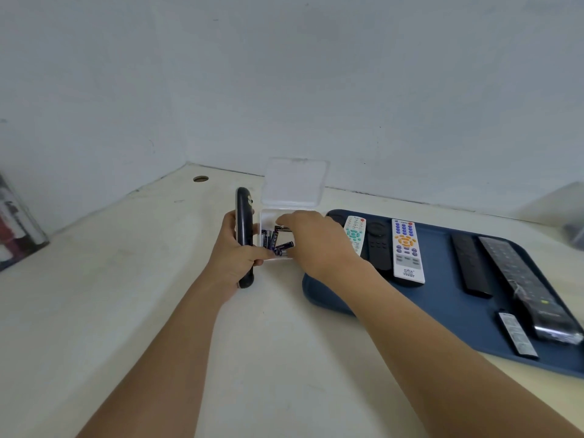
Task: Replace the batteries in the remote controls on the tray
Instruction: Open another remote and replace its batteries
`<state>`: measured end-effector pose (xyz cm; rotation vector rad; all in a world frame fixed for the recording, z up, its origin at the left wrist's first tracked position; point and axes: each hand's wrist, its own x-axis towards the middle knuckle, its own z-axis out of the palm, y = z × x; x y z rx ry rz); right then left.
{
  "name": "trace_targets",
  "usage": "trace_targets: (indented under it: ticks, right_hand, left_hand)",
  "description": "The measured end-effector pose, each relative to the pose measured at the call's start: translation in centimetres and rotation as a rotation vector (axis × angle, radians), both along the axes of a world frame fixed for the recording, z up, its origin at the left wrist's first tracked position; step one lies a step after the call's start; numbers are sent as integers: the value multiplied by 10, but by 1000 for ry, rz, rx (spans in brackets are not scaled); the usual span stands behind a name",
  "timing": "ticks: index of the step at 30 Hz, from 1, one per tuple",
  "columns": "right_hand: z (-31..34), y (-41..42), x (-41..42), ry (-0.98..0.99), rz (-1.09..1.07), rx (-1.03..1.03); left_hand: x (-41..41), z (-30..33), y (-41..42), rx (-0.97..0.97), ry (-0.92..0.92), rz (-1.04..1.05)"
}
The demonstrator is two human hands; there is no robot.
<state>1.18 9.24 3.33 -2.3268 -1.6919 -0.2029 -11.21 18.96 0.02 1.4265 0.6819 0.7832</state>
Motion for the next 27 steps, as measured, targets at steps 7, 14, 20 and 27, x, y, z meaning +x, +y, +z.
trace_targets:
  ticks: [7, 14, 20, 27]
  right_hand:
    - [-2, 16, 6, -10, 66, -61]
    - [0, 27, 12, -84, 48, -122]
    - [6, 26, 5, -113, 30, -224]
    - [24, 23, -3, -49, -6, -451]
  left_hand:
    - [1, -3, 4, -64, -19, -16]
    - [5, -4, 7, -74, -11, -36]
    - [5, -5, 9, -74, 2, -33]
    - [5, -7, 10, -69, 14, -24]
